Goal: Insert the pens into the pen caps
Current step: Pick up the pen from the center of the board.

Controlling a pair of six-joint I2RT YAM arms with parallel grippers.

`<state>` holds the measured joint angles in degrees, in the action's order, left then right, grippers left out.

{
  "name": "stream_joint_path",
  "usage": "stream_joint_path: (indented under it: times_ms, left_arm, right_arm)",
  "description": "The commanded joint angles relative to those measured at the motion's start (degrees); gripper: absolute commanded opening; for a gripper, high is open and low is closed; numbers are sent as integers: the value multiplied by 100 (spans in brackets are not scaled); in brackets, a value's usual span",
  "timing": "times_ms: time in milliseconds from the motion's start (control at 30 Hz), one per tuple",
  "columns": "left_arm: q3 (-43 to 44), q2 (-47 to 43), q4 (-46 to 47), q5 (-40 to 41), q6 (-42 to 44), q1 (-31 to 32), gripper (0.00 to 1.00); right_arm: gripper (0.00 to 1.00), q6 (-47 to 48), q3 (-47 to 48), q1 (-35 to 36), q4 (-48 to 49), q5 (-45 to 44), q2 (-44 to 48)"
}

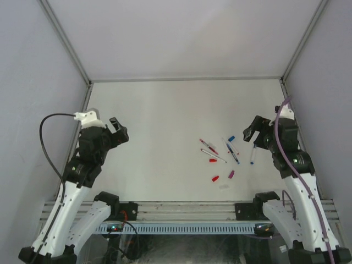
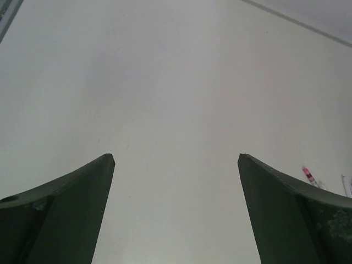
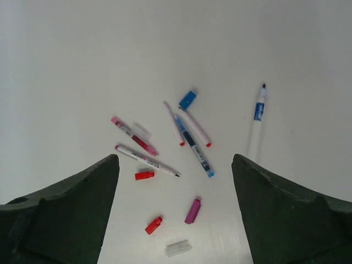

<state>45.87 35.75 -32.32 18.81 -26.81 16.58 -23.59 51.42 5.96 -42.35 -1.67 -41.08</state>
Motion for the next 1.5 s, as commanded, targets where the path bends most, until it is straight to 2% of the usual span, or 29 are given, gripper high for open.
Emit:
stream_joint_path:
  times_ms: [0, 333, 467, 567, 700, 1000, 1267, 1467]
  left_arm:
    - [759, 573, -42, -406, 343, -48, 100]
    - [902, 1211, -519, -1081, 901, -42, 98]
    - [721, 1255, -594, -1115, 1062, -46, 98]
    - [565, 1295, -609, -1078, 1053, -41, 97]
    - [377, 1332, -494, -1493, 959, -44, 94]
    - [383, 1333, -537, -1220, 976, -40, 93]
    - [401, 1489, -558, -1323, 988, -47, 91]
    - [425, 1528, -550, -1226, 994, -43, 91]
  right_arm:
    - [81, -520, 222, -136, -230, -447, -535]
    - [73, -619, -317, -1177, 623, 520, -1585]
    - [68, -597, -449, -1560, 928, 656, -1986]
    - [66, -542, -453, -1589, 1040, 401, -2345]
    - [62, -426, -453, -1615, 1207, 119, -2856]
    - [56, -411, -411, -1671, 1617, 35, -3974]
    - [43, -379, -341, -1642, 1824, 15, -4534]
    - [38, -322, -302, -1630, 1873, -63, -4846]
